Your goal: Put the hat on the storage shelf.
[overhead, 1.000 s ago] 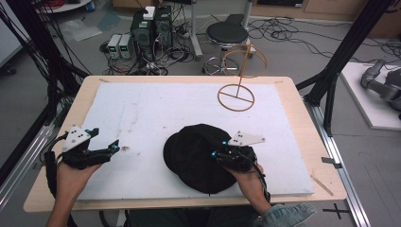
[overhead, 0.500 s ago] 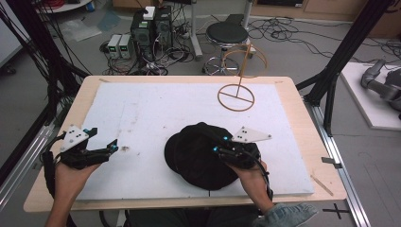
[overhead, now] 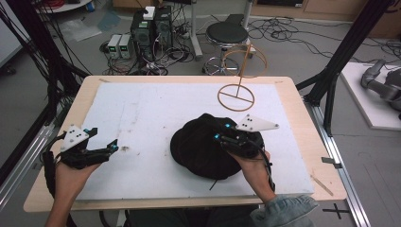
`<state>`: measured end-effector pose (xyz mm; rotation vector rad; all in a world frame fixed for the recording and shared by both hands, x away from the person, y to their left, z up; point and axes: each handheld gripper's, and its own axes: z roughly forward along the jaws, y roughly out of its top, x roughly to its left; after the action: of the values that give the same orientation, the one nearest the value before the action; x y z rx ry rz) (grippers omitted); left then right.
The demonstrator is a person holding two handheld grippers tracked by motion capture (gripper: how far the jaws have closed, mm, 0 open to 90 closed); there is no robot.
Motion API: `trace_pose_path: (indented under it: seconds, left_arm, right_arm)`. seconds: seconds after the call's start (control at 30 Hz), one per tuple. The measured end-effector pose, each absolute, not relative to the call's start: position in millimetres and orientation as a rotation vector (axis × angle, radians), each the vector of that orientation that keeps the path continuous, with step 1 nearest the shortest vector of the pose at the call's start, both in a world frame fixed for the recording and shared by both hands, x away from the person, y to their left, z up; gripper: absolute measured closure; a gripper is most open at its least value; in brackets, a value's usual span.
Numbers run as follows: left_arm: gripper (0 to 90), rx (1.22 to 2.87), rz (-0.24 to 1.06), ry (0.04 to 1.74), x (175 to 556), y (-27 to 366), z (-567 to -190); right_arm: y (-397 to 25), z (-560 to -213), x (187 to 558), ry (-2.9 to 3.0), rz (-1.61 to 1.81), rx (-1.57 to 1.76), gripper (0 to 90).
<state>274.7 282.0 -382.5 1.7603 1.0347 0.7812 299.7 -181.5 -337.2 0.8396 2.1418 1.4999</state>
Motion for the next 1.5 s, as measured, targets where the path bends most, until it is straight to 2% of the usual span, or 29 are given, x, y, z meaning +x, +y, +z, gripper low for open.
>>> trace_pose_path:
  seconds: [0.4,1.13,1.5]
  left_arm:
    - [18.2,1.761,0.78,1.035,275,282,-383]
    - [18.3,1.758,0.776,1.04,276,283,-383]
    - [18.2,1.749,0.78,1.043,276,285,-383]
  right_arm:
    - [-195,-286,316,2.008,1.557,0.829,70.4]
    - [-215,-216,342,1.877,1.627,0.808,70.4]
    - [-226,-194,361,1.816,1.664,0.833,70.4]
